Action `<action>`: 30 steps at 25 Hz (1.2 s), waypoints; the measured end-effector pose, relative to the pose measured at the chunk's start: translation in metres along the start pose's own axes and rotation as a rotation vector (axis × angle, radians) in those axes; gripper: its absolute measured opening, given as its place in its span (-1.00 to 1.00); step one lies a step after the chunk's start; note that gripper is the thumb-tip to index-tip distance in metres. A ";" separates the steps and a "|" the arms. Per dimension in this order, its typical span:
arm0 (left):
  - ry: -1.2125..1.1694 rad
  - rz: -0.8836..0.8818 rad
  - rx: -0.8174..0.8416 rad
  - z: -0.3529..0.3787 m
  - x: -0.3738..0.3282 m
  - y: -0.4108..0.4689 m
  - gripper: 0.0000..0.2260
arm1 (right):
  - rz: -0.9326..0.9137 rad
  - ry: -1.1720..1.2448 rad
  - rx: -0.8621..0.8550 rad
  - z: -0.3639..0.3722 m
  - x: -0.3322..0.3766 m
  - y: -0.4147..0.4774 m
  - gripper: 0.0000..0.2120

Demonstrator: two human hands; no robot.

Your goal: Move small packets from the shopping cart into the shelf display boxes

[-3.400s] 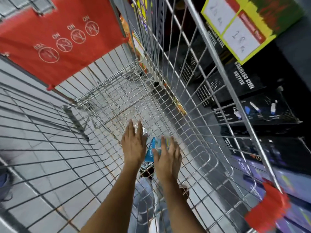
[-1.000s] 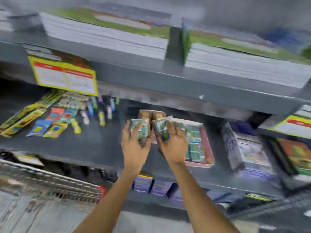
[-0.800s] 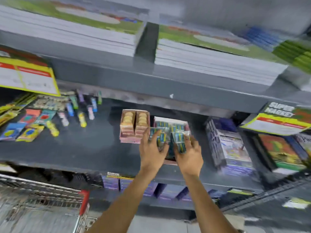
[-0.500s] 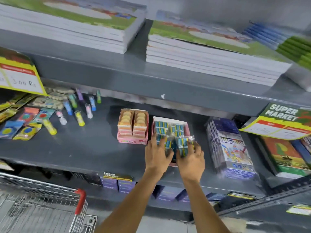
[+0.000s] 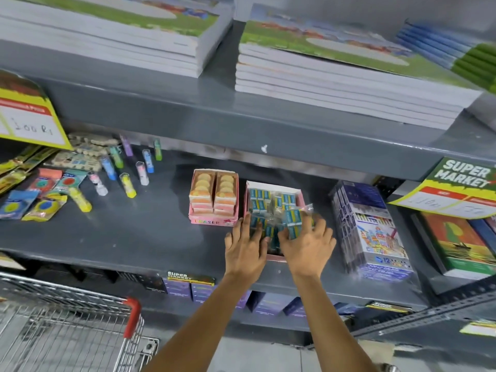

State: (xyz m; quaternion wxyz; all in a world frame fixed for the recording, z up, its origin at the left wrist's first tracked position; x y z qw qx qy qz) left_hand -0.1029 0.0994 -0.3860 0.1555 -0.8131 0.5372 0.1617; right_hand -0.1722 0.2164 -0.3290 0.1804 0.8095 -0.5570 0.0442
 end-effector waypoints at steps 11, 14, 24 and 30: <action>0.031 0.155 0.013 0.003 0.006 -0.003 -0.40 | -0.045 -0.051 0.356 0.056 -0.008 -0.017 -0.45; 0.124 0.242 0.042 0.006 0.005 -0.003 -0.37 | -0.130 -0.096 0.375 0.057 -0.006 -0.019 -0.31; 0.249 0.210 0.040 0.008 0.002 -0.005 -0.47 | -0.113 -0.149 0.407 0.063 -0.009 -0.022 -0.29; 0.080 0.190 -0.082 -0.014 0.005 -0.017 -0.48 | -0.112 0.091 0.312 0.045 -0.005 -0.028 -0.35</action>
Point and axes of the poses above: each hand's wrist, its own y-axis towards the middle knuckle, its own z-axis out of the palm, x = y × z, the point moved 6 cm from there along y, towards the middle knuckle, and after that the axes turned 15 degrees about x, right-handed, at the moved point
